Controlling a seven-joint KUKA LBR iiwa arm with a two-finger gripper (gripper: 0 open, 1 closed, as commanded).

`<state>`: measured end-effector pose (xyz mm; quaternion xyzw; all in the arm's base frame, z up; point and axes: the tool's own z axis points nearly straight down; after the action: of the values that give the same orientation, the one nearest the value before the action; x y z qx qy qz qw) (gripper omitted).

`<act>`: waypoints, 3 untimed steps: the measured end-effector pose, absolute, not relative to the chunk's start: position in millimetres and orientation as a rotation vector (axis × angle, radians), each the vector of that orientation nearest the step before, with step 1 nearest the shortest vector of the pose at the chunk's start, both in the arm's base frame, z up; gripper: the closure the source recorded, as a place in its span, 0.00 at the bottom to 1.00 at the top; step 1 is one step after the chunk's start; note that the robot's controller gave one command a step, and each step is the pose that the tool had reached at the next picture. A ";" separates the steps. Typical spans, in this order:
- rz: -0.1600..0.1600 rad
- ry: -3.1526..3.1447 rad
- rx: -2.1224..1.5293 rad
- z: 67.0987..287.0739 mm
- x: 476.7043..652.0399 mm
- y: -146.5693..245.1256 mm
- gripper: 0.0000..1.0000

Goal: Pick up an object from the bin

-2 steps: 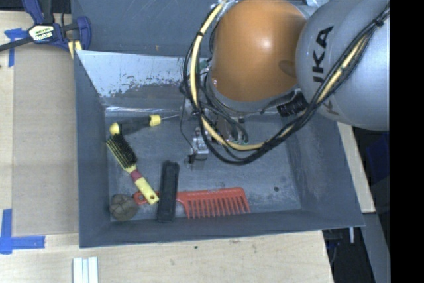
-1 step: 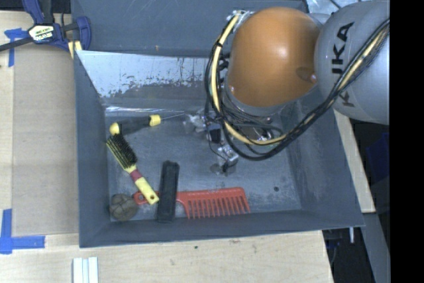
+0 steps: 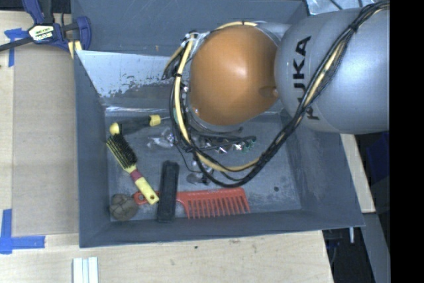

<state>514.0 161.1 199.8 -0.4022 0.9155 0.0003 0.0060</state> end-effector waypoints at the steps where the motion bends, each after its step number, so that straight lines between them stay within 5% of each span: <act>1: 0.001 3.073 -0.618 195.1 517.0 109.6 0.00; 2: 0.002 3.051 -0.704 146.3 531.9 122.4 0.00; 3: 0.001 3.039 -0.754 93.1 510.6 86.1 0.00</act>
Offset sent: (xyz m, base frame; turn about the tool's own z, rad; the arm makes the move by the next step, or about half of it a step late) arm 0.0389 -0.0098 -0.1298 -0.3510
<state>510.6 86.1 93.1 -0.2409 0.9705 0.0004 0.0053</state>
